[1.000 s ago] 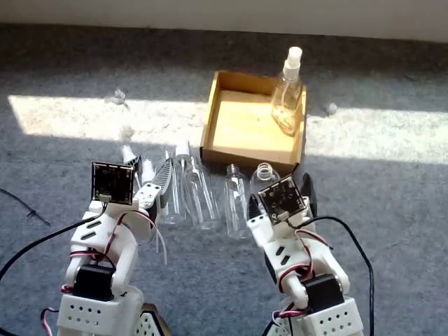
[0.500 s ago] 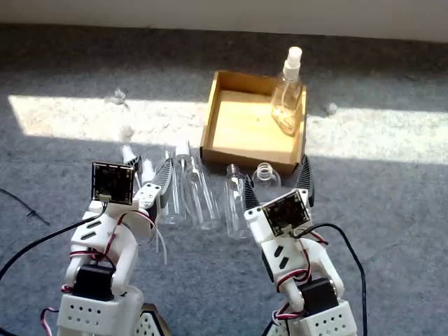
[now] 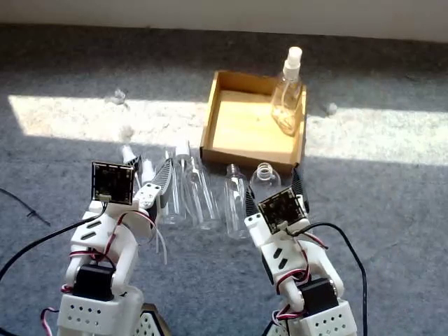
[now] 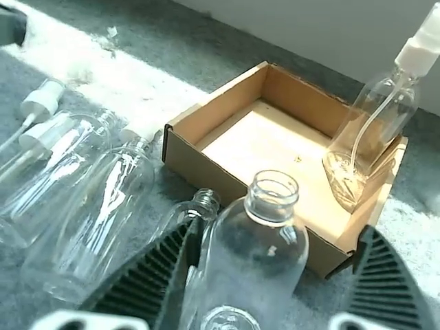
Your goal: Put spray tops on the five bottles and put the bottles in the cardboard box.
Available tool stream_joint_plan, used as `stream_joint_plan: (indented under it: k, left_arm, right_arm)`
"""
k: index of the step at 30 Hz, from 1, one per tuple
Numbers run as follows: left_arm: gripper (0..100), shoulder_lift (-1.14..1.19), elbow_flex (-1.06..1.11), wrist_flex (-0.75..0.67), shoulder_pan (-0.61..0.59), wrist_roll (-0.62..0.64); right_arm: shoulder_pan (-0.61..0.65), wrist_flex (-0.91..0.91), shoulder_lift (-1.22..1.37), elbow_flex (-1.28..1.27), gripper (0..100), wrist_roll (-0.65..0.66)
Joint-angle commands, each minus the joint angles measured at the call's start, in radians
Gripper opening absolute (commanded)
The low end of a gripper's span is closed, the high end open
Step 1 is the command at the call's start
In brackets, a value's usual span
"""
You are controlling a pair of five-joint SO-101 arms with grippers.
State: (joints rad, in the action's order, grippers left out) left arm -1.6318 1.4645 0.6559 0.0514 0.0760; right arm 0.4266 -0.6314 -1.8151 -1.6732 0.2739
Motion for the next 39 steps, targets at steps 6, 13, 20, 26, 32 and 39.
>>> stream_joint_plan:
  k: [6, 13, 20, 26, 32, 39]
  left_arm:
    - [20, -0.012, -0.005, -0.023, -0.001, -0.005]
    - [20, -0.012, -0.005, -0.023, 0.002, -0.005]
    - [20, -0.012, -0.005, -0.023, 0.001, -0.005]
    - [20, -0.012, -0.005, -0.023, -0.002, -0.005]
    - [20, -0.012, -0.005, -0.023, -0.002, -0.005]
    - [20, -0.012, -0.005, -0.023, -0.002, -0.005]
  right_arm:
    - [0.008, -0.010, -0.012, -0.030, 36.1, -0.015]
    - [0.008, -0.180, 0.027, 0.136, 36.2, -0.032]
    - [0.008, -0.070, 0.354, 0.232, 36.4, -0.035]
    - [0.008, 0.108, 0.427, 0.228, 36.4, -0.071]
    - [0.008, 0.185, 0.432, 0.228, 36.2, -0.069]
    - [0.008, 0.193, 0.435, 0.226, 36.1, -0.069]
